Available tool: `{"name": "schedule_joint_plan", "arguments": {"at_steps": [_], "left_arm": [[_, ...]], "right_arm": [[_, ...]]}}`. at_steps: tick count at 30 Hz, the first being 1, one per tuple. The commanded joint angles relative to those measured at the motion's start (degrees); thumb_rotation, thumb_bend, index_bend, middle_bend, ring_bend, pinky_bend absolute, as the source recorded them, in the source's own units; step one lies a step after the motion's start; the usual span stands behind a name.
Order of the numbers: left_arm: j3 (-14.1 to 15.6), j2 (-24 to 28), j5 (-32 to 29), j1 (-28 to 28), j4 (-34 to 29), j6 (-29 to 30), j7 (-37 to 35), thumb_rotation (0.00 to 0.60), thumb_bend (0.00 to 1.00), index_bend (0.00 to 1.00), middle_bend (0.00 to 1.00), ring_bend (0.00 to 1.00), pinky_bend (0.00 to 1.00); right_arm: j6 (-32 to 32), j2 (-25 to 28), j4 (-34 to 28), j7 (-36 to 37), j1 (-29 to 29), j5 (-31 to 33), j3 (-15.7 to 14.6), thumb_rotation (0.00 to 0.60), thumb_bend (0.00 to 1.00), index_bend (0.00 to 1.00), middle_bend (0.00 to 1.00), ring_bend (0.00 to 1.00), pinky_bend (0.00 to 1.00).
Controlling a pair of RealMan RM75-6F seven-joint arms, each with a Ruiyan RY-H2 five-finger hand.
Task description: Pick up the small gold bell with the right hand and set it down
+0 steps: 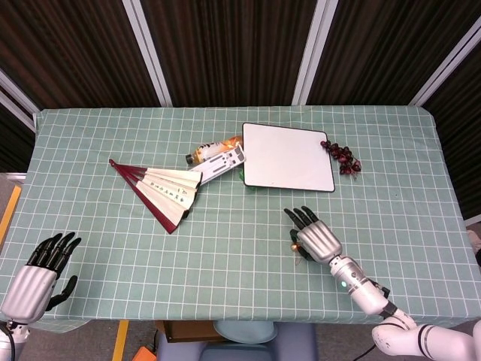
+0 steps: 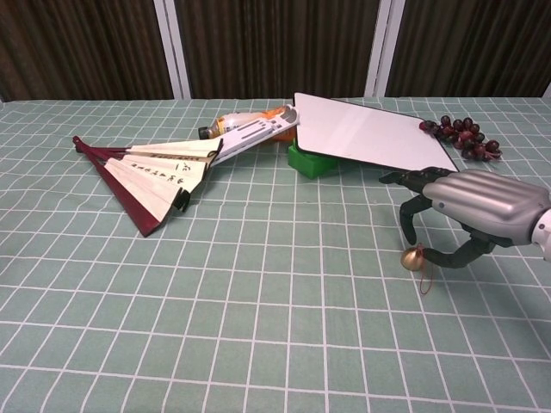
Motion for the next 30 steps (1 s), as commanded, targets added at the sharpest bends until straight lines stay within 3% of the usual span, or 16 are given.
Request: {"name": "schedule_joint_plan", "arguments": {"at_steps": [1,23,30], "left_arm": [[-0.01,-0.01,0.00,0.03,-0.01,0.06,0.02,0.600,0.45,0.04,0.05,0.01,0.13],[0.00,0.17,-0.05,0.13,0.05,0.28,-0.13,0.600,0.45,0.03,0.05,0.01,0.13],[-0.02,0.20,-0.04,0.12,0.09,0.33,-0.30,0.600,0.45,0.03,0.05,0.01,0.13]], "right_arm": [[-0.08,-0.12,0.14,0.16,0.23,0.15,-0.16,0.600,0.49,0.63,0.08,0.00,0.00],[0.28,-0.78,0.41,-1.17,1.17,1.86,-1.07,0.600,0.52,0.69,0.12,0.00,0.00],[0.78,-0.70,0.34,-0.72,1.33,1.63,-1.40,0.600,0.55,0.75,0.15,0.00,0.00]]}}
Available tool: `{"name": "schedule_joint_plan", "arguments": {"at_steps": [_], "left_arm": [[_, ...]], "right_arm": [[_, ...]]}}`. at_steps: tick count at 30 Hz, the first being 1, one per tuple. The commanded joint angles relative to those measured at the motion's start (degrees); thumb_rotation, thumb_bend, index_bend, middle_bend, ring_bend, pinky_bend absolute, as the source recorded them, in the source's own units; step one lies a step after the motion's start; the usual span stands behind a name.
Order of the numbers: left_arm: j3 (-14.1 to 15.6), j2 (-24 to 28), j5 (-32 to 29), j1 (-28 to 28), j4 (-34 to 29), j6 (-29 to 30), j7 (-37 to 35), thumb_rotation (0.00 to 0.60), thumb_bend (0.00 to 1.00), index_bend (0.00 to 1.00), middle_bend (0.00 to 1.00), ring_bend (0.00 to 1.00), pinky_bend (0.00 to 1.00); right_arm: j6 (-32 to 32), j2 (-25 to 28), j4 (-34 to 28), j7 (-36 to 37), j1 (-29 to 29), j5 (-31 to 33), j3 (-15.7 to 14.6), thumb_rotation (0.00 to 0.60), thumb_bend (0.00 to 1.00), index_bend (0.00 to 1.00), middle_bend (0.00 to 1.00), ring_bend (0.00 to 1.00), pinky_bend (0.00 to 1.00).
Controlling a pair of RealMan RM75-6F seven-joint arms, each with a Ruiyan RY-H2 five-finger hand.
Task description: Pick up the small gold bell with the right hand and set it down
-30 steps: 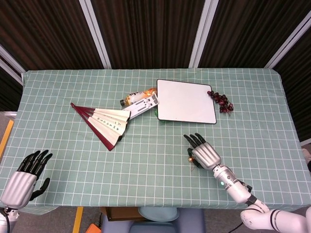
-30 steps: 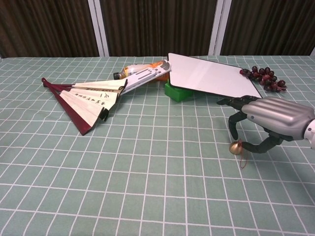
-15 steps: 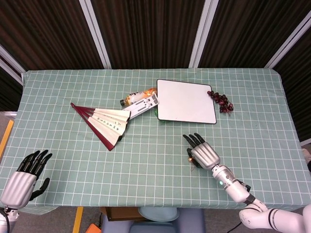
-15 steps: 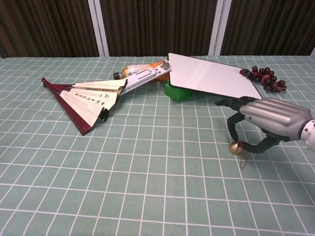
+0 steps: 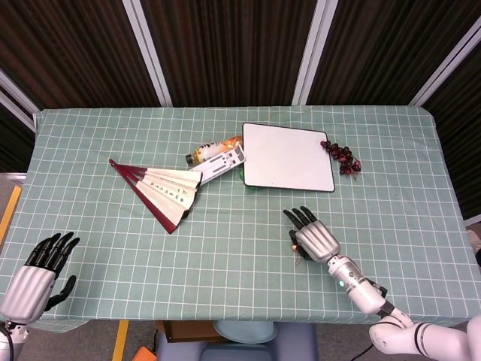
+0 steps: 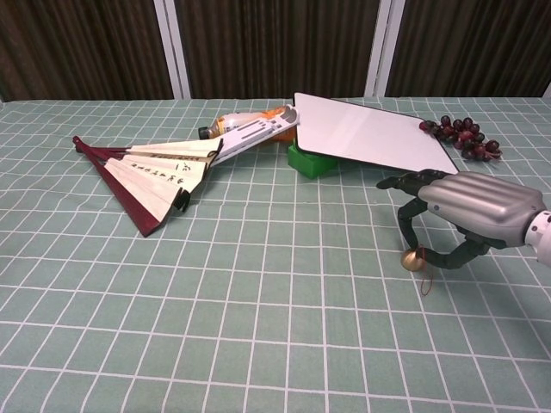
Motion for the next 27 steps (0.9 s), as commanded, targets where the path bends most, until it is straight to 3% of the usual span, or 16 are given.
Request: {"name": "schedule_joint_plan", "arguments": {"at_steps": [1,8,14,19,21,27], "left_arm": [[-0.01,0.01,0.01,0.01,0.00,0.04,0.01,0.600,0.45,0.03,0.05,0.01,0.13],[-0.06,0.12,-0.18,0.22,0.04,0.31,-0.09,0.600,0.45,0.03,0.05,0.01,0.13],[-0.12,-0.25,0.40,-0.03,-0.29,0.30,0.70,0.600,0.45,0.03,0.05,0.01,0.13],[0.25,-0.21,0.68,-0.13,-0.09,-0.06,0.19,0.600,0.45,0.03,0.05,0.01,0.13],[0.10,0.13,-0.34,0.00,0.02,-0.37,-0.50,0.600,0.45,0.03,0.05,0.01,0.13],[-0.27,-0.04,0.71,0.05,-0.35,1.05,0.29,0.600,0.45,0.03,0.05,0.01,0.13]], "right_arm": [[0.47,0.39,-0.50,0.49,-0.02,-0.44,-0.21,0.600,0.56,0.75,0.15,0.00,0.00],[8.64,5.29,-7.75,7.94,-3.04,-3.85,-0.38,0.600,0.56,0.75,0.15,0.00,0.00],[4.64,5.74,-10.03,8.12,-0.11,-0.91,2.40,0.600,0.56,0.75,0.15,0.00,0.00],[6.87,9.35,-10.27,4.95,-3.11,-0.26,0.16,0.600,0.56,0.75,0.15,0.00,0.00],[8.45,10.96,-12.22,6.97,-4.28,-1.18,-0.52,0.600,0.56,0.75,0.15,0.00,0.00],[4.20,5.72,-11.48,5.24,-0.21,-0.57,1.66,0.600,0.56,0.75,0.15,0.00,0.00]]}}
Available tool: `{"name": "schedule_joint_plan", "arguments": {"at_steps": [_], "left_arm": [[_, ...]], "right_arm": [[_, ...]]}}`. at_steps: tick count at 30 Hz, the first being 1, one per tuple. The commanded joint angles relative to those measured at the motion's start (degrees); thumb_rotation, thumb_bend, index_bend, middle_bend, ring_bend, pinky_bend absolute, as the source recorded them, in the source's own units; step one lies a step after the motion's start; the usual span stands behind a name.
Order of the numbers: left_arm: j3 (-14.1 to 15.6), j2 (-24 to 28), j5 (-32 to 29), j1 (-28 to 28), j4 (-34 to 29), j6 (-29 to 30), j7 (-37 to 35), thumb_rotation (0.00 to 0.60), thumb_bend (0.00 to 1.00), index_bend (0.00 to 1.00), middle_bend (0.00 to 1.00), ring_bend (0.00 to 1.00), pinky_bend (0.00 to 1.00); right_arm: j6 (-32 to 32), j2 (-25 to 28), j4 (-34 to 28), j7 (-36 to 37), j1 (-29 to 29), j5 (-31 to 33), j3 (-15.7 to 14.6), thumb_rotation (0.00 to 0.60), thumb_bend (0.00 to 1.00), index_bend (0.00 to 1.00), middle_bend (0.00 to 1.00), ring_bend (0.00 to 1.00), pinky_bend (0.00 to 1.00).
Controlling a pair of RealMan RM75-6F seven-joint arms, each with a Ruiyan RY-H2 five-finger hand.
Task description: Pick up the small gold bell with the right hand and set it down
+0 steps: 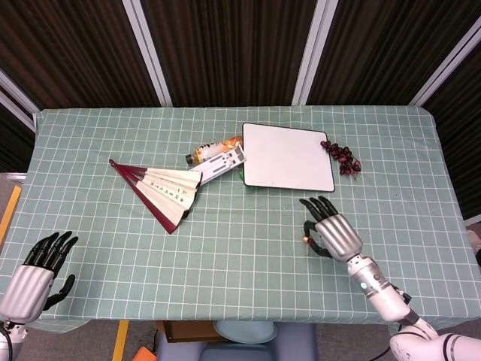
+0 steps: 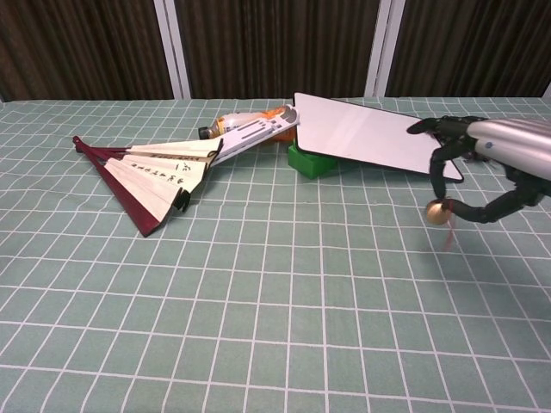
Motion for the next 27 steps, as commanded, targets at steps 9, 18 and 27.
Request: {"name": "schedule_joint_plan", "arguments": {"at_steps": [9,18,27], "left_arm": [[0.02,0.38,-0.58,0.24,0.33,-0.13,-0.58,0.600,0.45,0.03,0.05,0.01,0.13],[0.05,0.26,-0.83,0.34,0.15,-0.45,0.15,0.600,0.45,0.04,0.05,0.01,0.13],[0.06,0.03,-0.73,0.10,0.19,-0.87,0.32,0.600,0.45,0.04,0.05,0.01,0.13]], "right_arm": [[-1.77,-4.25,0.66,-1.78,1.19,-1.27,-0.86,0.600,0.56,0.75,0.15,0.00,0.00],[-4.83,-6.67,2.65,-3.57,2.71,0.78,-0.43,0.600,0.56,0.75,0.15,0.00,0.00],[-8.32,-9.70,6.16,-4.33,4.54,4.20,0.80,0.600,0.56,0.75,0.15,0.00,0.00]]}}
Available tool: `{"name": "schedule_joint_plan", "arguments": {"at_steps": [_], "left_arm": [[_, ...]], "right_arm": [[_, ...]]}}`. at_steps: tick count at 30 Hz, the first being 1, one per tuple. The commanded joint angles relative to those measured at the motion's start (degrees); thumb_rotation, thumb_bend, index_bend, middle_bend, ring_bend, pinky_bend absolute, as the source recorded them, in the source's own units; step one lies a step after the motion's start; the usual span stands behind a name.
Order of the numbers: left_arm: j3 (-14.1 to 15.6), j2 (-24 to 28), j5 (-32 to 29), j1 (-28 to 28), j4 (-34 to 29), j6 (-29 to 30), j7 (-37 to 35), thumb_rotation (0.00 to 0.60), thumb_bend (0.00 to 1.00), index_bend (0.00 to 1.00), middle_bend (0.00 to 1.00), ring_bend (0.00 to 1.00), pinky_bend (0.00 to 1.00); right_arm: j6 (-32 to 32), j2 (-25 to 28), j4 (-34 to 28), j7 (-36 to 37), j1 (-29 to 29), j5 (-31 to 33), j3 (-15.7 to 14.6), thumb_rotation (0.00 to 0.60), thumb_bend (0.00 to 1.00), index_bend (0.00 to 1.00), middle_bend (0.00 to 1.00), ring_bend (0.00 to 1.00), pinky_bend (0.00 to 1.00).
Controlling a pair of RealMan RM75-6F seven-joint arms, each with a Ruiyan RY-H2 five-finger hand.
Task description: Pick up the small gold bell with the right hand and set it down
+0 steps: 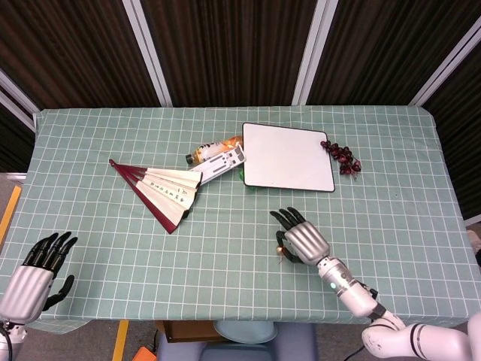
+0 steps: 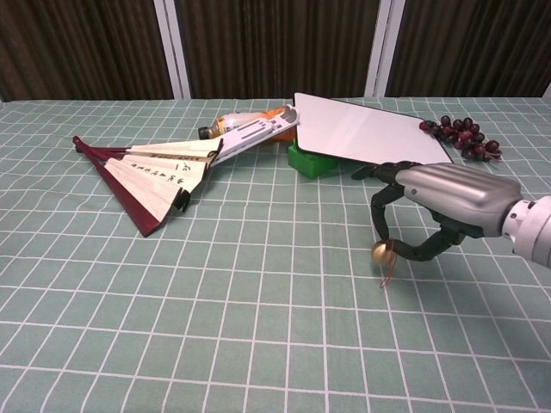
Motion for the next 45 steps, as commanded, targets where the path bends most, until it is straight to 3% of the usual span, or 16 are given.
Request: {"name": "schedule_joint_plan", "arguments": {"at_steps": [1,17,28,32,35,37,40,45], "left_arm": [[0.01,-0.01,-0.07,-0.01,-0.01,-0.09,0.07,0.600,0.45,0.04,0.05,0.01,0.13],[0.25,0.01,0.34,-0.04,0.03,-0.12,-0.01,0.600,0.45,0.04,0.05,0.01,0.13],[0.25,0.19,0.69,0.19,0.01,0.66,-0.25,0.600,0.45,0.04,0.05,0.01,0.13],[0.14,0.26,0.63,0.34,0.08,1.01,-0.30,0.600,0.45,0.04,0.05,0.01,0.13],[0.01,0.28,0.43,0.54,0.05,1.37,-0.30,0.600,0.45,0.04,0.05,0.01,0.13],[-0.13,0.28,0.08,0.79,-0.19,1.57,0.20,0.600,0.45,0.03,0.05,0.01,0.13],[0.09,0.39,0.12,1.26,-1.44,1.73,2.22,0.600,0.45,0.04,0.04,0.01,0.13],[0.67,0.26,0.40,1.43,-2.83,0.88,4.24,0.600,0.45,0.04,0.04,0.00,0.13]], "right_arm": [[-1.16,-1.28,1.58,-0.57,0.69,1.11,0.36,0.600,0.56,0.75,0.15,0.00,0.00],[-1.47,-4.37,4.93,-2.09,1.40,1.77,-0.19,0.600,0.56,0.71,0.15,0.00,0.00],[0.40,-1.13,0.69,-3.60,0.12,0.84,-1.73,0.600,0.56,0.24,0.11,0.00,0.00],[7.36,4.48,-5.74,-3.36,-3.36,-3.17,-3.67,0.600,0.56,0.11,0.05,0.00,0.00],[16.25,10.34,-10.95,-2.78,-8.24,-7.93,-6.35,0.600,0.56,0.02,0.01,0.00,0.00],[22.54,14.33,-12.98,-2.63,-12.28,-11.06,-8.85,0.600,0.54,0.00,0.00,0.00,0.00],[30.84,18.10,-12.79,-2.71,-18.38,-13.50,-11.67,0.600,0.45,0.00,0.00,0.00,0.00],[37.92,17.96,-7.19,-0.33,-26.06,-11.22,-12.85,0.600,0.39,0.00,0.00,0.00,0.00]]}}
